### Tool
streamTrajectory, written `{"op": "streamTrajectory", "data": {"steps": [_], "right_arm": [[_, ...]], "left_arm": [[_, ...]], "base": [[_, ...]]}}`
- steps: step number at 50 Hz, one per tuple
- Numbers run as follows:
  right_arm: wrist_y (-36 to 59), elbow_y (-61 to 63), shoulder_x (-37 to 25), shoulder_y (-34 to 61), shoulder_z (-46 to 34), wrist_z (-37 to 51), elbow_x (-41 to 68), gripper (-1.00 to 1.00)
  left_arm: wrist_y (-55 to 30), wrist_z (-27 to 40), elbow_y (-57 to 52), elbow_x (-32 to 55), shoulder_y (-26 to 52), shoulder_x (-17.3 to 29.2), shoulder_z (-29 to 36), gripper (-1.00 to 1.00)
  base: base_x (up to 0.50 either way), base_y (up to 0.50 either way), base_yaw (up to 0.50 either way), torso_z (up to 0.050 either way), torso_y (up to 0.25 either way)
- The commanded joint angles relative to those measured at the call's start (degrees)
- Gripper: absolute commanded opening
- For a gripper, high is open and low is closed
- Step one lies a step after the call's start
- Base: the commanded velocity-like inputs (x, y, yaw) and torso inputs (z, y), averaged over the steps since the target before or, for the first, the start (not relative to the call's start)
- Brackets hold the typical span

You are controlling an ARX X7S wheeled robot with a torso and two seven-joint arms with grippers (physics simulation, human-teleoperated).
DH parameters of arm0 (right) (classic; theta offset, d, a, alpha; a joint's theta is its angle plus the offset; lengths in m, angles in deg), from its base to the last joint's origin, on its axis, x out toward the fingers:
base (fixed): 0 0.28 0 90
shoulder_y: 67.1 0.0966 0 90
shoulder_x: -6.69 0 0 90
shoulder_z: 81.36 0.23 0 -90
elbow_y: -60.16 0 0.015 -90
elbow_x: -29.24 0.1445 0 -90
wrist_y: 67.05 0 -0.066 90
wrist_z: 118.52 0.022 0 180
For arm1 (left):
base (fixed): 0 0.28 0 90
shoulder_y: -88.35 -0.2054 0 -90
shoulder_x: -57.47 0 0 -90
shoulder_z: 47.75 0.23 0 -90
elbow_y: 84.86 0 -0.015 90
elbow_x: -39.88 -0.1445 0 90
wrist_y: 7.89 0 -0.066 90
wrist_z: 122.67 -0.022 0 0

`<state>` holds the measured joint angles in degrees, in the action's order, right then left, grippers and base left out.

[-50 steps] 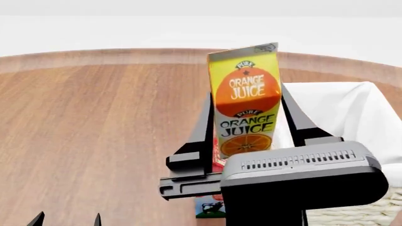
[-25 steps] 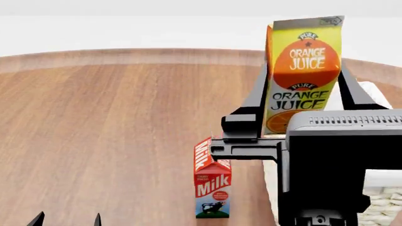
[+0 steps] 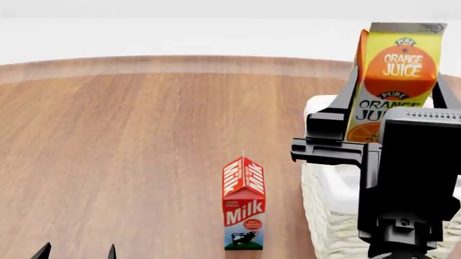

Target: Pick up the orange juice, and put it in the basket.

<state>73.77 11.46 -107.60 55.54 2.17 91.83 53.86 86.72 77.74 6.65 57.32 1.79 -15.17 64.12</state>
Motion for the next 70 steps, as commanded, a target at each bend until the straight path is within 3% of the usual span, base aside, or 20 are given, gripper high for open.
{"op": "streamTrajectory", "data": {"steps": [1,27,70], "right_arm": [[-6.0,-6.6,-0.2,-1.0,-1.6,-1.6,-5.0,-1.0],[-18.3,-25.7,3.3,1.1,-3.1,-2.2,-8.9,-1.0],[-25.0,-44.8,6.3,8.5,-5.3,-2.5,-11.9,-1.0]], "left_arm": [[0.1,0.1,0.0,0.1,0.0,0.1,0.2,1.0],[0.2,0.4,0.1,0.3,0.1,0.3,0.5,1.0],[0.4,0.8,0.1,0.7,0.3,0.7,1.0,1.0]], "base": [[0.0,0.0,0.0,0.0,0.0],[0.0,0.0,0.0,0.0,0.001],[0.0,0.0,0.0,0.0,0.001]]}}
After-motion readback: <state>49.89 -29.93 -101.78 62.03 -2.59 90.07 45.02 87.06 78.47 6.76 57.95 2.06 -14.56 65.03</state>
